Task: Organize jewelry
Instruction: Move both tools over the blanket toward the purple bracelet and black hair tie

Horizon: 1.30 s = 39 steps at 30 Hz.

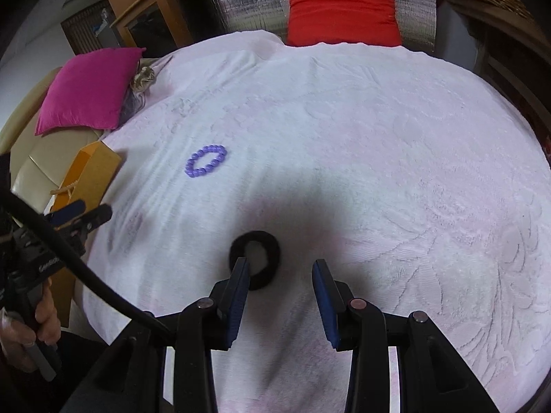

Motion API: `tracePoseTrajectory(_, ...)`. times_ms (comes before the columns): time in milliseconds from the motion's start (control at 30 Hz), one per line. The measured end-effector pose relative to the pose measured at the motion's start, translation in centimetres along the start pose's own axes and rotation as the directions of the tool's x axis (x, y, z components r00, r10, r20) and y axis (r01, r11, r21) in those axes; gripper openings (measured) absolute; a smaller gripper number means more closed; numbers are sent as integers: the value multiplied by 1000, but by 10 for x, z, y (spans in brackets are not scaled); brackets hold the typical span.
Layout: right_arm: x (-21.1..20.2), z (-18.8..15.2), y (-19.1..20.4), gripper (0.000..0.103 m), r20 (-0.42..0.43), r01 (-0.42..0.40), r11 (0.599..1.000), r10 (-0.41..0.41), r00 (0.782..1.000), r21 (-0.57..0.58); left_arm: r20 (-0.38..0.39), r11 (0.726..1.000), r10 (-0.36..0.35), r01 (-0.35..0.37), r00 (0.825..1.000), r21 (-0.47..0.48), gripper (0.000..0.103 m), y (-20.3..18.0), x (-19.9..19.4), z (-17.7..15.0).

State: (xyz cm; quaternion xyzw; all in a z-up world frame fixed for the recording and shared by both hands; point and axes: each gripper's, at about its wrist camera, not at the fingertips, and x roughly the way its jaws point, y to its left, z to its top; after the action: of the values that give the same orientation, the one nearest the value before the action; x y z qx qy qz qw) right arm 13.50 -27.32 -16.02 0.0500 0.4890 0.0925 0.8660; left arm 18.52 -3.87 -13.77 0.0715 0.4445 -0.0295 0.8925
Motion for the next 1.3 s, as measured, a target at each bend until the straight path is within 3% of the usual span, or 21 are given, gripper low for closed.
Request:
tracePoseTrajectory(133, 5, -1, -6, 41, -7, -3, 1000, 3, 1000, 7, 25, 1000, 4, -5, 1000, 24, 68, -10, 8, 1)
tracePoseTrajectory(267, 9, -1, -6, 41, -13, -7, 1000, 7, 1000, 15, -13, 999, 7, -6, 1000, 39, 68, -16, 19, -3)
tracePoseTrajectory(433, 12, 3, 0, 41, -8, -17, 1000, 18, 1000, 21, 18, 997, 24, -25, 1000, 72, 68, -21, 15, -4)
tracePoseTrajectory(1133, 42, 7, 10, 41, -43, -7, 1000, 8, 999, 28, -2, 999, -2, 2, 1000, 32, 68, -16, 23, 6)
tracePoseTrajectory(1300, 44, 6, 12, 33, -40, 22, 1000, -21, 999, 2, -20, 1000, -3, 3, 1000, 17, 68, -14, 27, 5)
